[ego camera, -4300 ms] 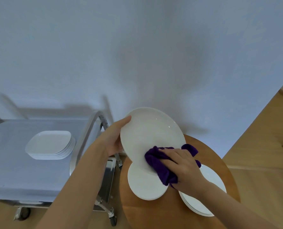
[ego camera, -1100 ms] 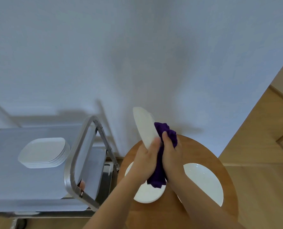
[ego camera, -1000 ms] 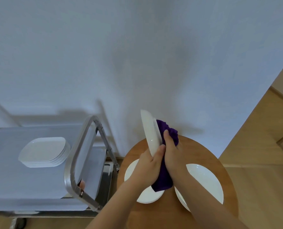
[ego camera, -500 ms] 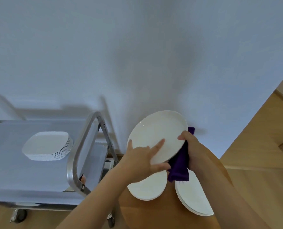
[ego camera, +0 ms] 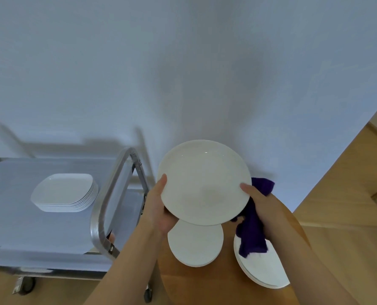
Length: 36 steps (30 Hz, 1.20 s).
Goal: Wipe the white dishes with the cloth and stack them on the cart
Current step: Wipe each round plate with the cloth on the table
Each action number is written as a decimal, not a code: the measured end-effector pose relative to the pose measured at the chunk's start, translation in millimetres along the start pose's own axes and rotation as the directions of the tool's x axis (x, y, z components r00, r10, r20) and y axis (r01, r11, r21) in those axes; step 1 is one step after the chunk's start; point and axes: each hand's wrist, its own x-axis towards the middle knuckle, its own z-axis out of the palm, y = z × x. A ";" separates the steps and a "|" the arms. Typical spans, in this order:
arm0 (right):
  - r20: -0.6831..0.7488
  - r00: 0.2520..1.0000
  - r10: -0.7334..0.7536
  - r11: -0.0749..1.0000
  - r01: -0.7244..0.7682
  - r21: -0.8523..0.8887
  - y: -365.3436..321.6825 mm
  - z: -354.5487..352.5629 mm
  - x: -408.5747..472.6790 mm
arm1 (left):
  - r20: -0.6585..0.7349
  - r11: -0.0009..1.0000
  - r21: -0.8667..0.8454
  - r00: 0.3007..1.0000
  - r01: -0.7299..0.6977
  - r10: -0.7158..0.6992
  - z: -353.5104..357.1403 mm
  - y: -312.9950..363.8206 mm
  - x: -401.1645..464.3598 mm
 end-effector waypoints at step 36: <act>0.408 0.751 -0.520 0.283 0.602 -0.747 46.7 49.0 35.3 | -0.072 0.805 0.583 0.979 -0.113 0.190 -3.1 -13.9 -16.5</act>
